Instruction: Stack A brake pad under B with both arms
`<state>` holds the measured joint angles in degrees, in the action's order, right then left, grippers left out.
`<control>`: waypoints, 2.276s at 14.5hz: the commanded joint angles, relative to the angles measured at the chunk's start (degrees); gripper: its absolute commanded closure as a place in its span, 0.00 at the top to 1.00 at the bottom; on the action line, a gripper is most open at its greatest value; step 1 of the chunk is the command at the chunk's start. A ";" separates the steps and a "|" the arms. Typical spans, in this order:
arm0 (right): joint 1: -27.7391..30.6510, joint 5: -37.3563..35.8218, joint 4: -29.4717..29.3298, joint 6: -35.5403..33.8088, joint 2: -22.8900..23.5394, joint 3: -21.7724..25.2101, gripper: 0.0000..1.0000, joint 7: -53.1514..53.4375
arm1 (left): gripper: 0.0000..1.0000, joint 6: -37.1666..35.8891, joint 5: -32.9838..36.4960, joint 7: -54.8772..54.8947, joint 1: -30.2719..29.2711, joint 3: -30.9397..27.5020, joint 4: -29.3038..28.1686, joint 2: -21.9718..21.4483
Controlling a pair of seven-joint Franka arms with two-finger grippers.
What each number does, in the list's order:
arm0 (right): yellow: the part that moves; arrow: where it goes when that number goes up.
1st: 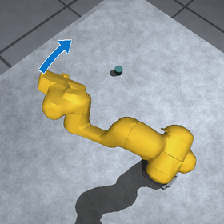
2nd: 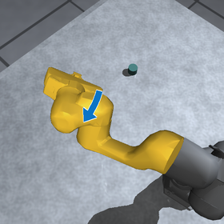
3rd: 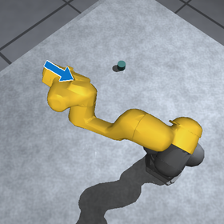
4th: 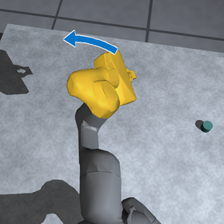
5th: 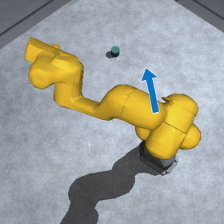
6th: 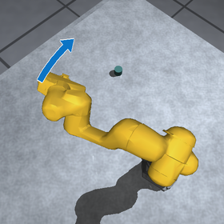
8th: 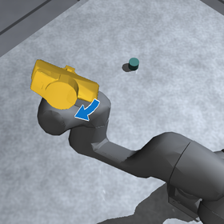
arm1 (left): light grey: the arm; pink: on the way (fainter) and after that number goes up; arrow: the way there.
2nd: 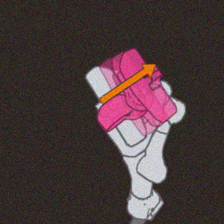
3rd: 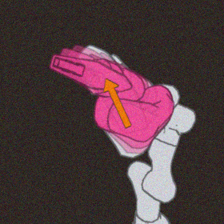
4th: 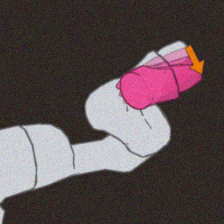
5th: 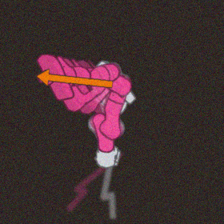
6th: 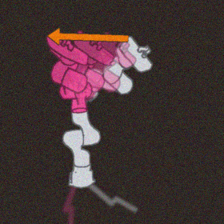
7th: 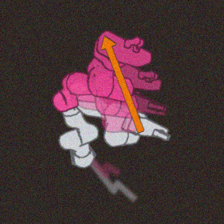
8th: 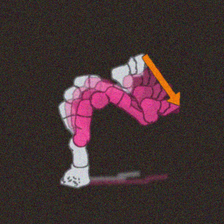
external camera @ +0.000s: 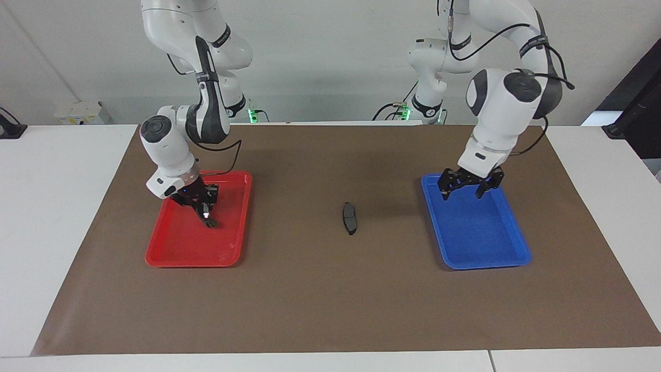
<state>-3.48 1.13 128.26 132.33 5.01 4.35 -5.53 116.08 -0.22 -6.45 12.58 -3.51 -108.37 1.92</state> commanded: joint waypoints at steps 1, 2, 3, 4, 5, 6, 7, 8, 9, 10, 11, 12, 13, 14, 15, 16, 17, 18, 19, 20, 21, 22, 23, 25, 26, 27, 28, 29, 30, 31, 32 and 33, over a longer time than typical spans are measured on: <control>-1.43 0.89 -7.83 -7.86 0.26 -0.57 0.00 1.75 | 0.99 -9.69 -0.13 7.83 -5.26 0.44 5.24 -2.71; -3.70 0.89 -10.38 -9.36 1.13 -0.57 0.00 1.93 | 0.99 -15.04 -0.13 10.56 -6.94 0.44 9.62 -2.10; -5.29 0.89 -12.32 -10.68 1.84 -0.57 0.00 2.36 | 0.99 -19.27 -0.48 12.15 -7.82 0.44 13.23 -1.48; -7.57 0.89 -14.25 -11.48 2.37 -0.57 0.00 4.11 | 0.99 -23.23 -0.57 13.12 -8.79 0.44 16.23 -0.87; -9.50 0.89 -15.40 -11.48 2.98 -0.57 0.00 6.91 | 0.99 -25.18 -0.57 13.92 -9.41 0.44 18.17 -0.60; -11.44 0.80 -16.80 -11.66 3.68 -0.57 0.00 10.24 | 0.99 -26.59 -0.57 14.45 -9.59 0.44 19.41 -0.69; -14.15 0.89 -18.56 -11.66 5.08 -0.57 0.00 13.50 | 0.99 -28.17 -0.57 14.54 -9.76 0.26 19.77 -1.12; -16.44 0.89 -20.05 -11.83 6.14 -0.57 0.00 16.66 | 0.99 -29.84 -0.48 15.06 -10.11 0.09 19.69 -1.56; -18.56 0.89 -22.24 -12.71 7.63 -0.57 0.00 20.52 | 0.99 -31.51 -0.48 15.85 -10.99 0.34 19.51 -2.26; -21.19 0.89 -26.18 -13.50 10.95 -0.57 0.00 24.47 | 0.99 -31.62 -0.48 15.94 -11.00 0.35 18.73 -2.53; -23.39 0.80 -31.09 -15.77 14.38 -0.57 0.00 27.91 | 0.99 -31.44 -0.48 15.68 -10.91 0.43 17.41 -3.32; -24.98 0.89 -35.32 -17.18 17.55 -0.57 0.00 29.94 | 1.00 -31.36 -0.48 15.51 -10.91 0.44 16.97 -3.58; -26.04 1.41 -37.19 -16.76 19.40 -0.65 0.00 30.83 | 1.00 -31.27 -0.48 15.33 -10.91 0.44 16.96 -3.59; -26.57 2.64 -37.56 -16.15 20.12 -0.65 0.00 30.93 | 1.00 -31.35 -0.48 15.42 -10.91 0.44 16.96 -3.59; -27.71 2.82 -37.99 -15.62 21.43 -0.65 0.00 30.93 | 1.00 -31.35 -0.48 15.42 -10.99 0.44 16.96 -3.59; -28.67 2.82 -38.09 -14.31 22.31 -0.65 0.00 30.93 | 1.00 -31.35 -0.48 15.42 -11.08 0.44 16.96 -3.59; -29.64 2.74 -38.09 -12.90 23.28 -0.65 0.00 30.93 | 1.00 -31.44 -0.48 15.50 -11.08 0.44 16.96 -3.59; -30.17 2.82 -38.09 -11.93 23.73 -0.65 0.00 30.93 | 1.00 -31.36 -0.48 15.42 -11.08 0.44 16.96 -3.59; -30.44 2.82 -38.09 -11.14 23.90 -0.74 0.00 30.93 | 1.00 -31.35 -0.48 15.42 -11.08 0.44 16.96 -3.59; -30.53 2.65 -38.09 -10.87 24.25 -0.83 0.00 30.93 | 1.00 -31.35 -0.48 15.42 -11.08 0.44 16.96 -3.59; -31.23 2.74 -38.09 -9.56 24.78 -1.53 0.00 31.02 | 1.00 -31.35 -0.48 15.42 -11.08 0.44 16.96 -3.50; -32.10 2.56 -38.09 -8.51 25.13 -1.62 0.00 31.37 | 1.00 -31.35 -0.48 15.42 -11.08 0.44 16.96 -3.59; -32.89 2.56 -38.09 -7.63 25.75 -1.62 0.00 32.68 | 1.00 -31.35 -0.48 15.50 -11.08 0.44 16.96 -3.59; -34.30 2.21 -38.09 -6.91 27.15 -1.62 0.00 34.09 | 1.00 -31.35 -0.48 15.42 -11.08 0.44 16.96 -3.59; -34.57 2.21 -38.09 -6.91 27.51 -1.62 0.00 34.09 | 1.00 -31.44 -0.48 15.42 -11.08 0.44 16.96 -3.59; -34.57 2.21 -38.09 -6.83 27.68 -1.62 0.00 34.18 | 1.00 -31.36 -0.48 15.42 -11.08 0.44 16.96 -3.59; -34.66 2.30 -38.17 -6.22 27.95 -1.62 0.00 34.27 | 1.00 -31.35 -0.48 15.42 -11.08 0.44 16.96 -3.59; -34.66 2.30 -38.09 -5.34 27.95 -1.62 0.00 34.27 | 1.00 -31.35 -0.48 15.42 -11.08 0.44 16.96 -3.59; -34.66 2.30 -38.09 -5.24 27.95 -1.62 0.00 34.27 | 1.00 -31.35 -0.48 15.42 -11.08 0.44 16.96 -3.59; -34.66 2.30 -38.09 -5.24 27.95 -1.62 0.00 34.27 | 1.00 -31.35 -0.48 15.42 -11.08 0.44 16.96 -3.59; -34.66 2.30 -38.09 -5.16 27.95 -1.62 0.00 34.27 | 1.00 -31.35 -0.48 15.50 -11.08 0.44 16.96 -3.59; -34.75 2.38 -38.09 -4.89 27.95 -1.62 0.00 34.27 | 1.00 -31.35 -0.48 15.42 -11.08 0.44 16.96 -3.59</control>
<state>-38.54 3.21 91.43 127.17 32.71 2.99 27.95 85.31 -0.24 8.19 2.43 -3.57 -90.56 -0.86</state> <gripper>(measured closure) 0.573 0.000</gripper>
